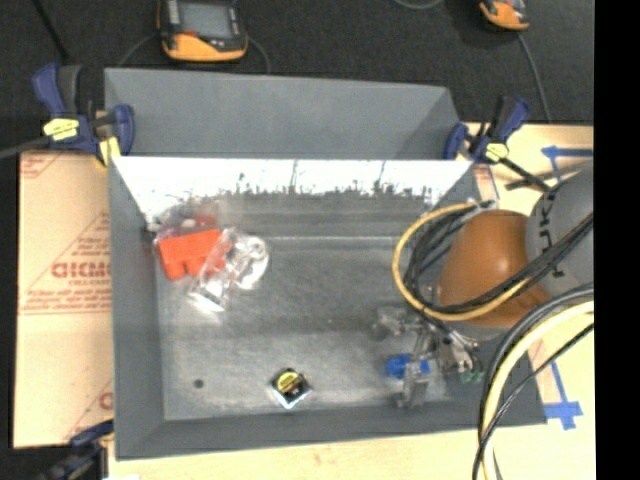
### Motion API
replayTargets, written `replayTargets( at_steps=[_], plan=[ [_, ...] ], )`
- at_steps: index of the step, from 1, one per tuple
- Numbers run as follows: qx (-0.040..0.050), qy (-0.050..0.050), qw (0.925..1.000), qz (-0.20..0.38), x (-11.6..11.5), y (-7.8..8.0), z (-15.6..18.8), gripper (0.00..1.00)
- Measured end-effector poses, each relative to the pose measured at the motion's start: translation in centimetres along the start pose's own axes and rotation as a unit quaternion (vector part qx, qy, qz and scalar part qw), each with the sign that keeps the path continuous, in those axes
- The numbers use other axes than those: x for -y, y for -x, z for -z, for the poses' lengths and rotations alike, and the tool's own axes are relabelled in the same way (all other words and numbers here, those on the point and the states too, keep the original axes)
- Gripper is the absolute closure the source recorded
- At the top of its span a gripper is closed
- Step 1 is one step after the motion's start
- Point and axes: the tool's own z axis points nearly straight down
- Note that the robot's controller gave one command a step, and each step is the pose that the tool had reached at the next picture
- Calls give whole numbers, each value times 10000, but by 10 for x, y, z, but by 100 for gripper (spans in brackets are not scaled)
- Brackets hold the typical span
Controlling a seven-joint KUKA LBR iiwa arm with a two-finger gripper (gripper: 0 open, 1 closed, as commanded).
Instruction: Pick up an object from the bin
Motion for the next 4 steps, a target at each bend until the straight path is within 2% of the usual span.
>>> replayTargets(
  at_steps=[1, 2, 3, 4],
  plan=[
    [1, -8, 9972, 749, 53, -1, 0, 0],
    [53, -14, 9962, 868, 16, -8, 2, 0],
    [-7, 7, 9962, 870, 17, -12, 0, 100],
    [14, -5, 9969, 784, 22, -3, 118, 100]
  ],
)
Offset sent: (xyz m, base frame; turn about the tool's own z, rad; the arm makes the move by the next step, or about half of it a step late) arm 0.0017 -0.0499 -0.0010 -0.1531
